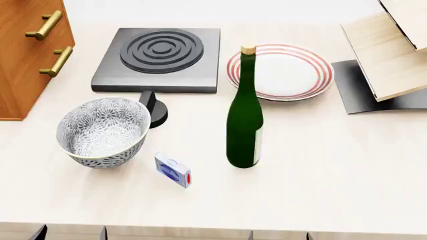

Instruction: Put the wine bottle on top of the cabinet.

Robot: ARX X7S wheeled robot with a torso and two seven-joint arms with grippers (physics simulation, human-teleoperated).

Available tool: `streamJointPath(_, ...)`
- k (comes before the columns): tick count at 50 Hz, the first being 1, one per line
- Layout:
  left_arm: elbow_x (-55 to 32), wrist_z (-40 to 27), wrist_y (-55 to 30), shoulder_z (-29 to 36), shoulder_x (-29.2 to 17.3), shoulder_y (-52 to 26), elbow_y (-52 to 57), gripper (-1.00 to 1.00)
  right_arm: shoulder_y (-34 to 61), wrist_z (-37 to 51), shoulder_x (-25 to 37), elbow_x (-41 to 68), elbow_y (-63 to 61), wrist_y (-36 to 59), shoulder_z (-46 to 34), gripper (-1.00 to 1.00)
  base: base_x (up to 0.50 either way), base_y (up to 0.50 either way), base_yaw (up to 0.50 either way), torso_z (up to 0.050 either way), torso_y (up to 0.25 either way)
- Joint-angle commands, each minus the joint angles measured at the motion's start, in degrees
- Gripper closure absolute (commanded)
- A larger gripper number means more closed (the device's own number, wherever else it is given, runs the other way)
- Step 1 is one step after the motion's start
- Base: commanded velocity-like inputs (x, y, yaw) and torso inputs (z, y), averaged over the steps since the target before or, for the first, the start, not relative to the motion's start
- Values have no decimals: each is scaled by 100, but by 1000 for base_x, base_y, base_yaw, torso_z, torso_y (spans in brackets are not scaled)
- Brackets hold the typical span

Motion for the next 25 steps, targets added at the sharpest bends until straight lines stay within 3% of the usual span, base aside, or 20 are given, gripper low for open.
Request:
streamJointPath(1, -71, -80, -2, 80, -71, -3, 0, -100, 3, 99, 80, 80, -1, 2, -99, -100, 0, 0, 0, 0, 0)
streamJointPath(13, -3, -516, -104, 352, -289, -36, -43, -100, 8, 341, 276, 262, -3, 3, -339, -100, 0, 0, 0, 0, 0)
streamJointPath(15, -21, -138, -8, 16, -57, -63, -112, -100, 153, 129, 67, -55, 189, 451, -46, -100, 0, 0, 0, 0, 0)
streamJointPath(16, 9, -195, -30, 101, -88, -16, -42, -100, -3, 117, 76, 63, -40, 48, -114, -100, 0, 0, 0, 0, 0)
streamJointPath(25, -167, -378, -132, 273, -244, -8, 15, -100, 7, 295, 246, 233, -23, 48, -303, -100, 0, 0, 0, 0, 0)
